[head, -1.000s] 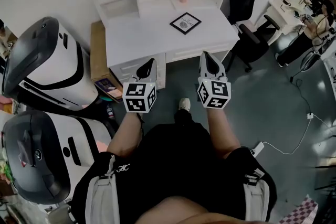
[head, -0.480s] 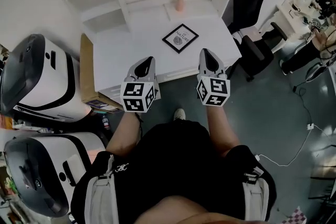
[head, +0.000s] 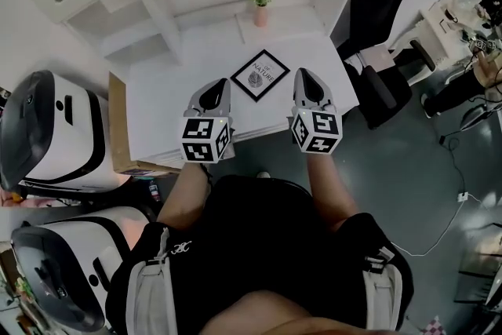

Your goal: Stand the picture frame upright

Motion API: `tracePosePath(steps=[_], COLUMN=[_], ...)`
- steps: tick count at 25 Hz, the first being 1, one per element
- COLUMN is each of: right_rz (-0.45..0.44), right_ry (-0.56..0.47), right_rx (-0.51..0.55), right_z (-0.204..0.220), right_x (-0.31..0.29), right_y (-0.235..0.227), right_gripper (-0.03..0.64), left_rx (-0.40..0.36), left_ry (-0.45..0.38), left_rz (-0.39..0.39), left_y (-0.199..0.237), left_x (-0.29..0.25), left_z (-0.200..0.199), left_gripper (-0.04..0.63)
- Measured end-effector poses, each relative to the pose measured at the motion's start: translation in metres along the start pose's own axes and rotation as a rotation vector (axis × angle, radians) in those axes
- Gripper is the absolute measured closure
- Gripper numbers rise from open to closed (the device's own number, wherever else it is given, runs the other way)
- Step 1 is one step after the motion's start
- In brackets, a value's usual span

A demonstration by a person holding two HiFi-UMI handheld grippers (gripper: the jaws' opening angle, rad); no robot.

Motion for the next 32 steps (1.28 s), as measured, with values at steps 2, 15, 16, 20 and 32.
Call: tracePosePath(steps=[2, 15, 16, 20, 32], right_rz=[0.008, 0.107, 0.119, 0.166, 0.25], right_ry=[0.011, 0.105, 0.112, 0.139, 0.354], right_rx=[-0.011, -0.026, -0.028, -0.064, -0.257], right_z=[0.005, 0.025, 0.028, 0.039, 0.107], right_x=[-0.01, -0.075, -0.079, -0.094, -0.119], right_y=[-0.005, -0.014, -0.015, -0.024, -0.042], right_gripper=[0.617, 0.617, 0.617, 0.615, 0.505], left_rx=[0.003, -0.036, -0.04, -0.028, 0.042], left_ry=[0.009, 0.076, 0.082, 0.123, 0.4], left_rz=[0.004, 0.128, 0.14, 0.231, 0.485], left_y=[0.006, 0.064, 0.068, 0.085, 0.165], left_x=[-0.013, -0.105, -0.111, -0.137, -0.206], left_z=[0.001, -0.002, -0.001, 0.005, 0.067], left_gripper=[0.58, 0.58, 0.58, 0.578, 0.372])
Point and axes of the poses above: the fingertips, and each gripper's own axes: x backward along the fingers, y to its left, z out of its underside, the point moved 3 cm from there along x, backward along the fingers, and after that the axes turned 3 degrees about -y, right-handed, at the moved point
